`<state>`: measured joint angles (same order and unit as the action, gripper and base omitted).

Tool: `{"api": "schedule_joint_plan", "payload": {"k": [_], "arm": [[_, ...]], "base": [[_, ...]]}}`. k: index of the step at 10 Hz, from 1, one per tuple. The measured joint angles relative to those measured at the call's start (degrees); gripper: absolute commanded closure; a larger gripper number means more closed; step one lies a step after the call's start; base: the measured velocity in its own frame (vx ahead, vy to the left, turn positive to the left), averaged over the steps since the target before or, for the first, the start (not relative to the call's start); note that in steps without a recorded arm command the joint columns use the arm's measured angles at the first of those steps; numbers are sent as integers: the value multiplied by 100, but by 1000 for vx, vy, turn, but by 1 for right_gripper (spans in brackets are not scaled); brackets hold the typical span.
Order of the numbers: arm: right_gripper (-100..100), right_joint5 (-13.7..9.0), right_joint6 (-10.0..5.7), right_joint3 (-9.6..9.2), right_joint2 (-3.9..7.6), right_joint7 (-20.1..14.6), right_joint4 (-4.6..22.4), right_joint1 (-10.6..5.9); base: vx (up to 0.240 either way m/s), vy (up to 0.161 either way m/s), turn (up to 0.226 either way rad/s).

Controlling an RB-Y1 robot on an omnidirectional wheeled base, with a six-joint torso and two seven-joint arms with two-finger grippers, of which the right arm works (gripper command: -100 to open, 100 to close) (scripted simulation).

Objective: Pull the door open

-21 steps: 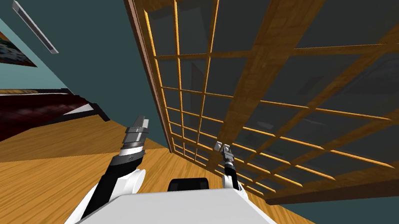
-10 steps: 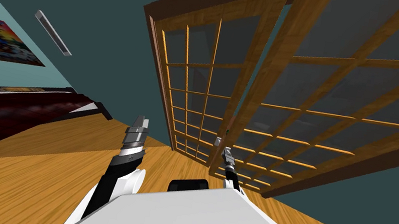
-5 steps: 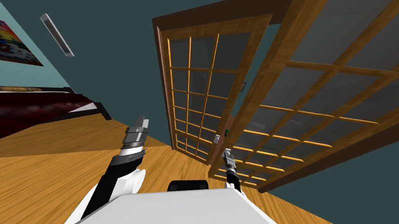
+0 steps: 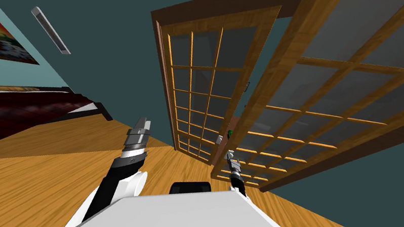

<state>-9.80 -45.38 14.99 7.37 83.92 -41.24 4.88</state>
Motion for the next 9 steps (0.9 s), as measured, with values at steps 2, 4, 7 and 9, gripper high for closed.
{"api": "schedule_joint_plan", "payload": {"k": [2, 4, 7, 9], "arm": [[100, -19, -102, 3, 54, -88, 335, -84], [100, -33, -193, 17, 49, -157, 483, -100], [100, -61, -156, 31, 71, -242, 570, -88], [100, -87, 68, 62, 38, -289, 161, 251]], "base": [[-64, 17, -8], [-26, 2, -10], [-54, 11, -19], [-63, -15, -66]]}}
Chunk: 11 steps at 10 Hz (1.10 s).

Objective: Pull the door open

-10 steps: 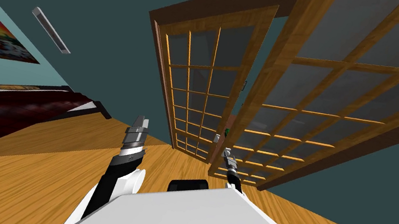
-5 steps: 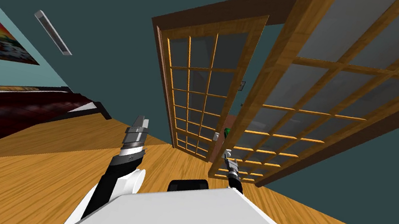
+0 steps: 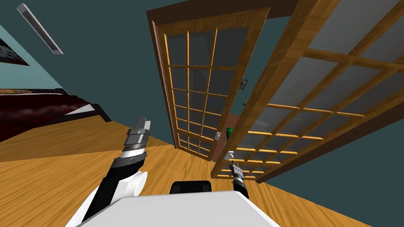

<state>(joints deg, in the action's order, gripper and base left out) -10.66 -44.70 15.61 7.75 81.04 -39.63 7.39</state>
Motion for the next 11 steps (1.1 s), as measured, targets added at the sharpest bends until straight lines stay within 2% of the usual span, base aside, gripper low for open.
{"api": "schedule_joint_plan", "payload": {"k": [1, 2, 3, 4, 5, 6, 7, 9, 11], "arm": [[100, -21, 10, 24, 51, -63, 91, -4], [-100, -45, -25, 35, 58, -155, 158, 10], [-100, -1, -122, -25, 114, -203, 277, -63], [-100, 29, -156, -58, 134, -197, 274, -96], [-100, 40, -110, -70, 122, -179, 157, -48], [-100, 116, 14, -158, 117, -144, -189, 39], [-100, 162, -33, -216, 167, -158, -111, -22], [-100, 333, -125, -425, 263, -190, -274, -41], [-100, 492, -342, -615, 408, -221, -65, -283]], "base": [[-80, -12, 6], [-185, -38, 110], [-169, -29, 64], [-65, -1, -12], [-154, -31, 143], [-156, -31, 93], [-177, 8, 152], [-236, -45, 144], [-148, -32, 88]]}}
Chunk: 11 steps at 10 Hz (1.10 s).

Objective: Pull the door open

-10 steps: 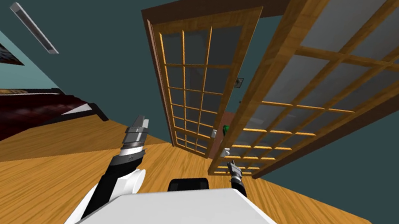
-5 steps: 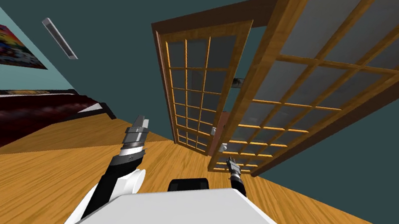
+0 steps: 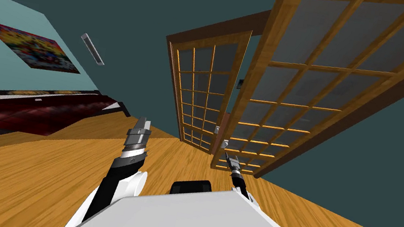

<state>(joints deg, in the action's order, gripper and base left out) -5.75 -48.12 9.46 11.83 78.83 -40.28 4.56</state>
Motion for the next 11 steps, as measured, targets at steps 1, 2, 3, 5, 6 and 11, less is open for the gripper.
{"api": "schedule_joint_plan", "payload": {"k": [1, 2, 3, 5, 6, 11], "arm": [[-100, 39, -30, -51, 27, -20, -63, 29], [-100, 105, -52, -131, 57, -26, -142, 33], [-100, 170, -84, -210, 92, -33, -192, 17], [-100, 225, -107, -280, 142, -57, -248, 8], [-100, 223, -110, -263, 141, -54, -221, -5], [-100, 218, -52, -176, 136, -42, -235, -46]], "base": [[-135, 5, 127], [-181, -2, 116], [-212, -2, 73], [8, -8, 19], [163, -22, 42], [203, -46, 33]]}}
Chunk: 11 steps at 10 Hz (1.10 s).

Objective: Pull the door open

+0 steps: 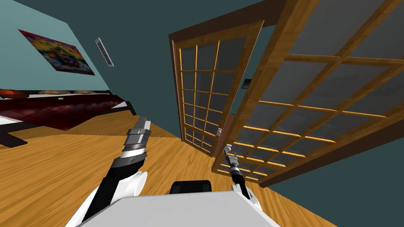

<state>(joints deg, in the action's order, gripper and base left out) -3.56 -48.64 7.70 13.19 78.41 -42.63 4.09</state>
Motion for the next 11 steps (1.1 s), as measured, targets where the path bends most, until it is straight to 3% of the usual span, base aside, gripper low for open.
{"api": "schedule_joint_plan", "payload": {"k": [2, 3, 9, 11], "arm": [[-100, -3, 17, 38, 2, 3, 7, -21], [100, -1, 10, 36, -3, 5, 7, -16], [100, 2, 27, 31, 0, 6, 12, -21], [100, -36, 29, 19, 9, -174, 20, -31]], "base": [[128, -25, 9], [-15, 6, 7], [-11, 0, 8], [-28, -11, 35]]}}
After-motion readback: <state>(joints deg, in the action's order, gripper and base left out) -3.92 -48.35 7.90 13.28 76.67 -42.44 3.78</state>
